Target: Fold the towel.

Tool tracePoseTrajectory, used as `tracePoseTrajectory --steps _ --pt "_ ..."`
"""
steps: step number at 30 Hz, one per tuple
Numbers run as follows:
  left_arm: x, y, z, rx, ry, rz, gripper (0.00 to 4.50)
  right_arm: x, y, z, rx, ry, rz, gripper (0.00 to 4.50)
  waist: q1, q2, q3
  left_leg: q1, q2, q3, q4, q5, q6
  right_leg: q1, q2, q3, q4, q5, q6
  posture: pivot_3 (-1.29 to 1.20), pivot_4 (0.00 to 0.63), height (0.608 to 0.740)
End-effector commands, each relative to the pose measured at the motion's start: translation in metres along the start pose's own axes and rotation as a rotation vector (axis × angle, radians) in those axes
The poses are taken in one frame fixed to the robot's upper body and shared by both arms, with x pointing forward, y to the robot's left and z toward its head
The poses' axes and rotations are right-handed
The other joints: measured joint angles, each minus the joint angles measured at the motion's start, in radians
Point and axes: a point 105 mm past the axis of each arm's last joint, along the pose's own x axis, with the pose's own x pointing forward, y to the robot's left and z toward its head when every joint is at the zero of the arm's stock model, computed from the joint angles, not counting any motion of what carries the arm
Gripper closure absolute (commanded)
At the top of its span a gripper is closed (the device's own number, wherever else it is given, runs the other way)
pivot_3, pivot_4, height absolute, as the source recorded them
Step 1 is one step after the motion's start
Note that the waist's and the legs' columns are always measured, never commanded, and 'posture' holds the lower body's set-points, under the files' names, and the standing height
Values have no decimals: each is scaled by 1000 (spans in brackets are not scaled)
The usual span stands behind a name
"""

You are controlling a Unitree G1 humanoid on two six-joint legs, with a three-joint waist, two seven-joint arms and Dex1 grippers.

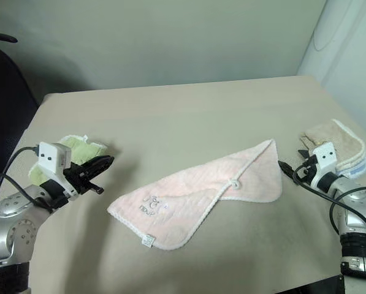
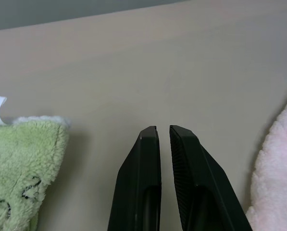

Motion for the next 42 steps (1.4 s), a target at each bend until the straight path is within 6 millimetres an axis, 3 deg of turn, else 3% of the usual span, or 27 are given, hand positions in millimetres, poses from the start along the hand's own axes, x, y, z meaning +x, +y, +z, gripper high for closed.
tracePoseTrajectory --steps 1,11,18,27,32,36,42 --pt "5 -3 17 49 -55 -16 4021 -1 -3 14 0 -66 -28 17 -1 0 0 0 0 0 0 0 0 0 0 0 0 0 0 0 150 740" --pt "-2 -39 13 172 7 -150 4021 13 4 29 -50 -73 43 17 -13 0 0 0 0 0 -1 0 0 -1 0 1 0 0 0 0 150 740" --pt "-19 -78 8 289 112 -438 4021 14 10 41 -147 -37 141 17 -7 0 0 0 -1 -1 -1 0 0 -1 0 1 0 0 0 0 150 740" --pt "-43 -124 -1 330 209 -710 4021 6 -2 39 -210 48 172 17 -7 0 0 0 -1 -1 -1 -1 1 -1 0 1 0 0 0 0 150 740" --pt "-47 -134 -12 329 248 -793 4021 16 -11 37 -262 129 196 17 -7 0 0 0 -1 -1 -1 -1 1 -1 0 1 1 0 0 0 150 740" --pt "-49 -142 -20 368 279 -862 4021 26 -17 39 -414 167 202 17 -8 0 0 0 0 -1 -1 -1 1 -2 0 1 1 0 0 0 150 740" --pt "-46 -151 -24 423 295 -954 4021 34 -11 54 -448 103 230 17 -3 0 0 -2 0 -2 -1 -1 1 -3 0 1 1 0 -1 0 150 740"
